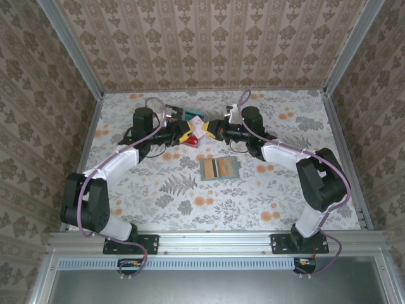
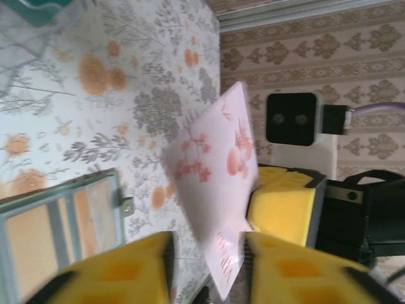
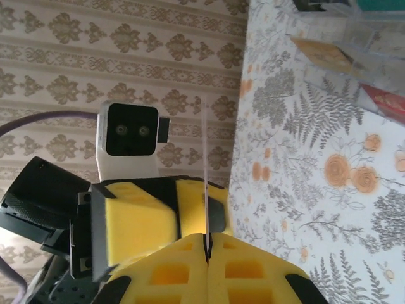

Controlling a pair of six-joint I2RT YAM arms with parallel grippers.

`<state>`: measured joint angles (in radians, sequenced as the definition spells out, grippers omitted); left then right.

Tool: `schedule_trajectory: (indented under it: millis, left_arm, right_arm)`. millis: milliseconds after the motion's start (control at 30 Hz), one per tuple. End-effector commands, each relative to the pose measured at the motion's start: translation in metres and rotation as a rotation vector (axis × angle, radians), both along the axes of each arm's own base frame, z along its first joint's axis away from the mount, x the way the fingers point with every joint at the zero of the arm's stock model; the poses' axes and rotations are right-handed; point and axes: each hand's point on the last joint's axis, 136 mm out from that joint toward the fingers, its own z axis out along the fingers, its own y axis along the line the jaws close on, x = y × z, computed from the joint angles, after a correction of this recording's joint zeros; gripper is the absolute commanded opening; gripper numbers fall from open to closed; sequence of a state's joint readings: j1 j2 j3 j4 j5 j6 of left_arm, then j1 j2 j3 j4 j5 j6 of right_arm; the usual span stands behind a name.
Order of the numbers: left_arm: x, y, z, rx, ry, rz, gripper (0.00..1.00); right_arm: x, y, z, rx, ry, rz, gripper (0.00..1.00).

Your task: Take the credit cards out of the card holder

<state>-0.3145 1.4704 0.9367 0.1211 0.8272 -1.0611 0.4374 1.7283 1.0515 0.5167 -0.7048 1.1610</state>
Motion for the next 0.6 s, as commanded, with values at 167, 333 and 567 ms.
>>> schedule_trajectory:
  millis: [167,333,567]
  left_arm:
    - [-0.012,0.075,-0.075,0.240,0.164,0.188,0.88]
    - [-0.023,0.110,-0.108,0.406,0.210,0.254,1.00]
    - [-0.030,0.120,-0.118,0.466,0.224,0.256,1.00]
  right_arm:
    - [0.002,0.001,-0.012,-0.496,-0.383,0.107,0.00]
    - [0.017,0.013,-0.015,-0.726,-0.612,0.194,0.00]
    - [0.049,0.031,-0.027,-0.873,-0.804,0.336,0.00]
